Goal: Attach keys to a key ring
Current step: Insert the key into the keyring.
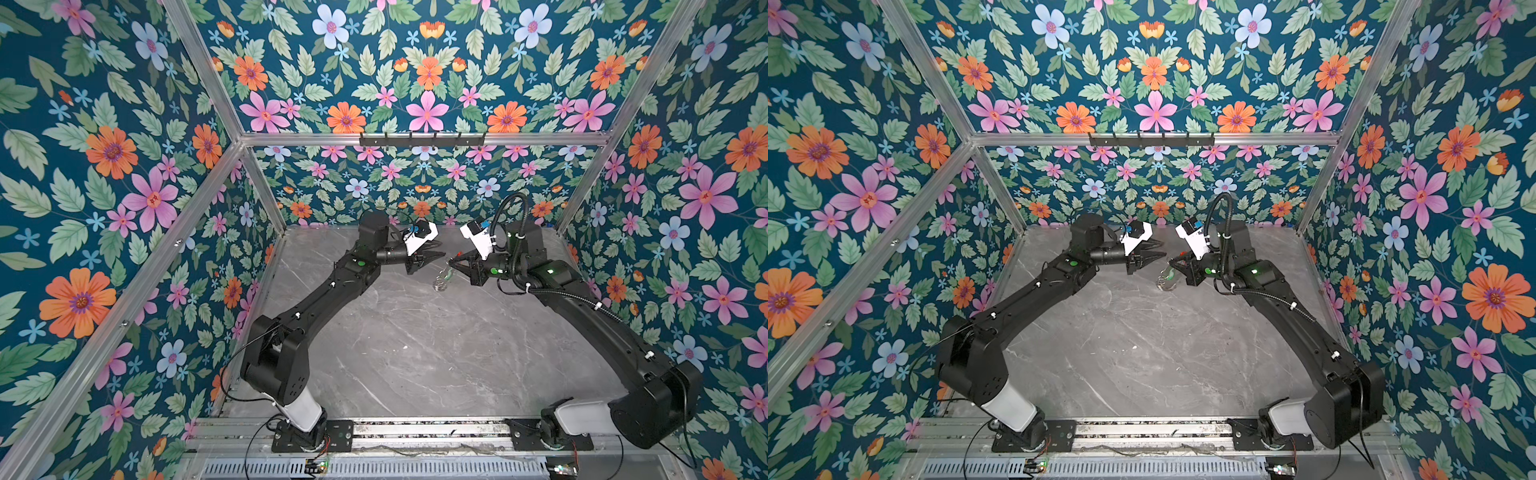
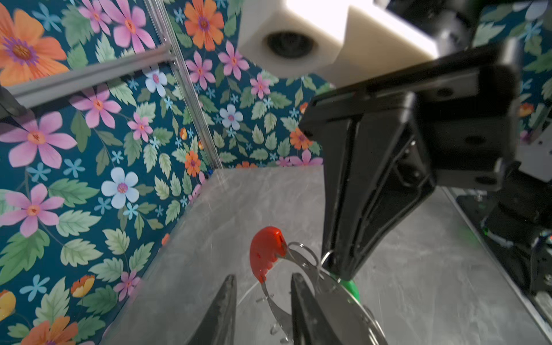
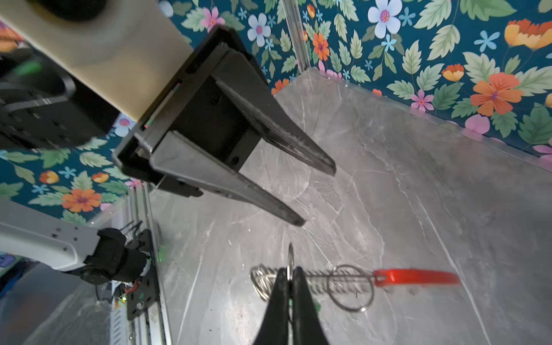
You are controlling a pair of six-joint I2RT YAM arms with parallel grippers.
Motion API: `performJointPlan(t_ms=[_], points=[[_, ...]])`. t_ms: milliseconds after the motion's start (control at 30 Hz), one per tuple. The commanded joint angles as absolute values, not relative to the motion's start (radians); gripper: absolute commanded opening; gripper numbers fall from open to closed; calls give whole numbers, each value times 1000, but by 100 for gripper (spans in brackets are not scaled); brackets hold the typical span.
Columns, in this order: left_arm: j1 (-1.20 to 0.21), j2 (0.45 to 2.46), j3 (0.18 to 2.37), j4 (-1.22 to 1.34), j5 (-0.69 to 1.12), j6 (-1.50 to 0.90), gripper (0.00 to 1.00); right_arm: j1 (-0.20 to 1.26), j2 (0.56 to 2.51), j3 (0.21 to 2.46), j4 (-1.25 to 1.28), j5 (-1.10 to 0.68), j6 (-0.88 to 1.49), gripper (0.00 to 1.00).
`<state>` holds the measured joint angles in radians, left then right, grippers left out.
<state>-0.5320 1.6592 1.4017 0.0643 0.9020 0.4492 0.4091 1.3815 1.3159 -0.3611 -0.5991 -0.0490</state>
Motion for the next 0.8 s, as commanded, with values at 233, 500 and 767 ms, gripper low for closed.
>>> performJointPlan(t_ms=[233,500,767], points=[[-530,1694,1478,-243,952,669,23,433,1388,1316,-375,-582,-121,0],[-516,1662,1452,-190,974,639,26,432,1393,1292,-358,-562,-122,0],[-515,1665,1428,-87,1035,549,28,440,1403,1300,-344,-577,-111,0]])
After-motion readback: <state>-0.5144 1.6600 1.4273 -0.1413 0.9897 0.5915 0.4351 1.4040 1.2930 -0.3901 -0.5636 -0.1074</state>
